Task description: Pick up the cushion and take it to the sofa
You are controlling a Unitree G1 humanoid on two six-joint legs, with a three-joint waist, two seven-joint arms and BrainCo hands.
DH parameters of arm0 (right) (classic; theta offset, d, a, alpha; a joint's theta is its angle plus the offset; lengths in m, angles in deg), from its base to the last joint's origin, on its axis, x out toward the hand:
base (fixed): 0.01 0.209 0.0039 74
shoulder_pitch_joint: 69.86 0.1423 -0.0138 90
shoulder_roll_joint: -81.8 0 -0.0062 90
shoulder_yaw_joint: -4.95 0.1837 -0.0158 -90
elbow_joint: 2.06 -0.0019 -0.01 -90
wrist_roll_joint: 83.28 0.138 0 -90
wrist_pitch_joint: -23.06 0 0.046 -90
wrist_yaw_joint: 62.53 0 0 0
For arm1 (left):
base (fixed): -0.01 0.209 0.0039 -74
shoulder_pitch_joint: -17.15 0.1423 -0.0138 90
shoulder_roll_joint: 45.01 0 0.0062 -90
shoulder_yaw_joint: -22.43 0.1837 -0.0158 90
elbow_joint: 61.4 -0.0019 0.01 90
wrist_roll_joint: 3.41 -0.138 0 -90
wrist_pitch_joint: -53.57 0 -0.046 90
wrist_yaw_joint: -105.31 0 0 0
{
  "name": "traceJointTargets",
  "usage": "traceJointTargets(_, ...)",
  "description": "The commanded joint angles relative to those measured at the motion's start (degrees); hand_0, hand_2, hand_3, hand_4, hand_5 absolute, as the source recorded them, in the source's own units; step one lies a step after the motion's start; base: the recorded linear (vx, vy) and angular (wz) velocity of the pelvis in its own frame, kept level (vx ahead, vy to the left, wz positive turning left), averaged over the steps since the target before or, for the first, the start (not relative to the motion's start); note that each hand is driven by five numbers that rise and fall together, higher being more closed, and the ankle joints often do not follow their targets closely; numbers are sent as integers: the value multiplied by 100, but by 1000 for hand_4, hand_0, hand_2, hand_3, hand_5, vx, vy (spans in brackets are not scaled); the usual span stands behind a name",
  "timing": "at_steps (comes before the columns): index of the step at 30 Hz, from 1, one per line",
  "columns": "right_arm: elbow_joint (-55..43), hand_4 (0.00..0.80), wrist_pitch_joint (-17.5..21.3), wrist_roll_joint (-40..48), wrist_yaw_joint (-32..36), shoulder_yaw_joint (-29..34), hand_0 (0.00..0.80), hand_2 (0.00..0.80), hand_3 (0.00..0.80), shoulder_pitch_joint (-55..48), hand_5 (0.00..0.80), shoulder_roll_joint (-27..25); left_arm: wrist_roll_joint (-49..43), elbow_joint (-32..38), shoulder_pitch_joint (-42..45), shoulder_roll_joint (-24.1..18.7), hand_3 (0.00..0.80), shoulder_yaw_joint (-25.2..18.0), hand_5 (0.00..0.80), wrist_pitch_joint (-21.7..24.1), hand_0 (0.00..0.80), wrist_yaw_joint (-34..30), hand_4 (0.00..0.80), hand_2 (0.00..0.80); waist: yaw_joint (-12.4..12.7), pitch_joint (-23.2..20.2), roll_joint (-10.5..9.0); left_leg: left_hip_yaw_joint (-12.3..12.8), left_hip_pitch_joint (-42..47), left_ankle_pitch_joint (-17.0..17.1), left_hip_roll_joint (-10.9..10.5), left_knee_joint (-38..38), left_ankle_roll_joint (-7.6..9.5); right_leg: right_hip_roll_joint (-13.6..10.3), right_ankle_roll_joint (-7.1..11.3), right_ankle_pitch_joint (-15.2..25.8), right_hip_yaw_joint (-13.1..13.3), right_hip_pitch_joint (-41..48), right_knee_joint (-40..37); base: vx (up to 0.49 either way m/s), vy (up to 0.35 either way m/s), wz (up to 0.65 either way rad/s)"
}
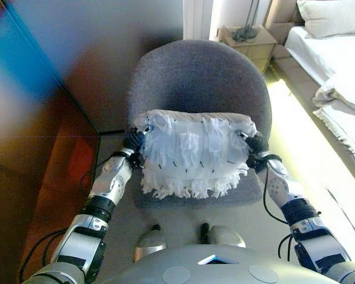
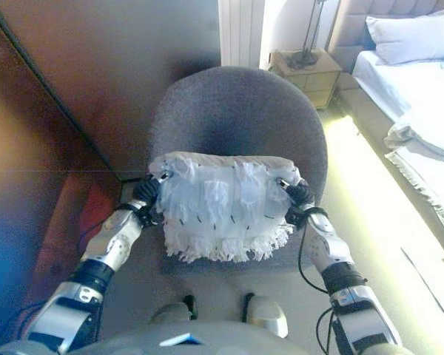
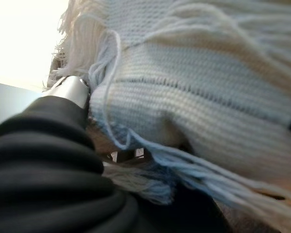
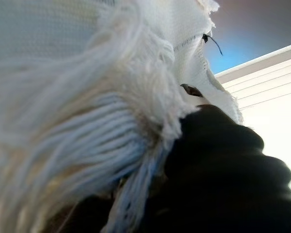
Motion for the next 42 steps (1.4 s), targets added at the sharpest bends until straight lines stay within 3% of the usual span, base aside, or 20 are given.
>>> traceJointTargets(1,-297,800,424,171,-15,47,800,800,800,978,800,396,200,25,-878,18,800,20,800,536,800,-120,800,800,89,-159,-113,-98,-307,-390,-171,490,49,-870,567,292,5,174,951,49,273,-1)
traceJointTargets(3,-125,800,440,147,-154,-9,800,800,800,1112,800,439,276,-15,-887,-21,800,22,800,500,800,-95,800,800,156,-44,-57,-76,-166,-504,-235,565,133,-1148,488,577,-91,-290,1774,108,218,-7)
traceJointTargets(5,105,800,468,209,-209,-66,800,800,800,1291,800,484,209,-22,-879,-15,800,51,800,417,800,4,800,800,235,32,-104,-41,-33,-556,-276,589,112,-1243,495,721,-210,-356,1575,171,40,4)
traceJointTargets(8,337,800,569,363,-360,-172,800,800,800,1776,800,487,128,-194,-1225,-73,800,214,800,437,800,221,800,800,201,237,-254,-86,-39,-819,-301,825,28,-1094,637,823,-79,-627,649,57,-112,-11)
traceJointTargets(9,355,800,577,376,-364,-175,800,800,800,1817,800,482,133,-214,-1262,-74,800,224,800,448,800,236,800,800,197,254,-256,-94,-65,-852,-292,873,25,-1076,643,826,-69,-650,600,-89,-160,-3)
traceJointTargets(10,490,800,708,429,-471,-219,800,800,800,2146,800,453,240,-353,-1580,-135,800,299,800,517,800,335,800,800,148,484,-358,-197,-288,-1096,-255,1279,49,-1030,726,892,133,-1032,546,-120,-142,-3)
traceJointTargets(12,643,800,772,424,-482,-157,800,800,800,2520,800,331,261,-423,-1903,-156,800,276,800,537,800,433,800,800,217,695,-417,-284,-828,-1200,-127,1855,8,-1053,742,750,85,-1068,595,-205,-171,31)
traceJointTargets(20,946,800,1175,298,-640,82,800,800,800,3108,800,-365,380,-536,-2727,-198,800,546,800,615,800,567,800,800,404,1216,-452,-669,-1769,-1176,97,2370,-223,-1126,792,514,-294,-1379,858,-115,-105,22)
traceJointTargets(29,1710,800,996,514,-288,13,800,800,800,4070,800,-865,308,-268,-3091,-101,800,688,800,471,800,729,800,800,606,1548,-688,-894,-2215,-1183,248,2562,-338,-1008,930,306,-452,-1564,978,-15,-96,8)
traceJointTargets(42,2870,800,1062,-79,-40,-462,800,800,800,5436,800,-791,522,-24,-3355,210,800,640,800,804,800,1852,800,800,988,1899,-576,-1112,-2940,-956,95,2615,-426,-1080,932,141,-753,-2033,1208,-30,17,8)
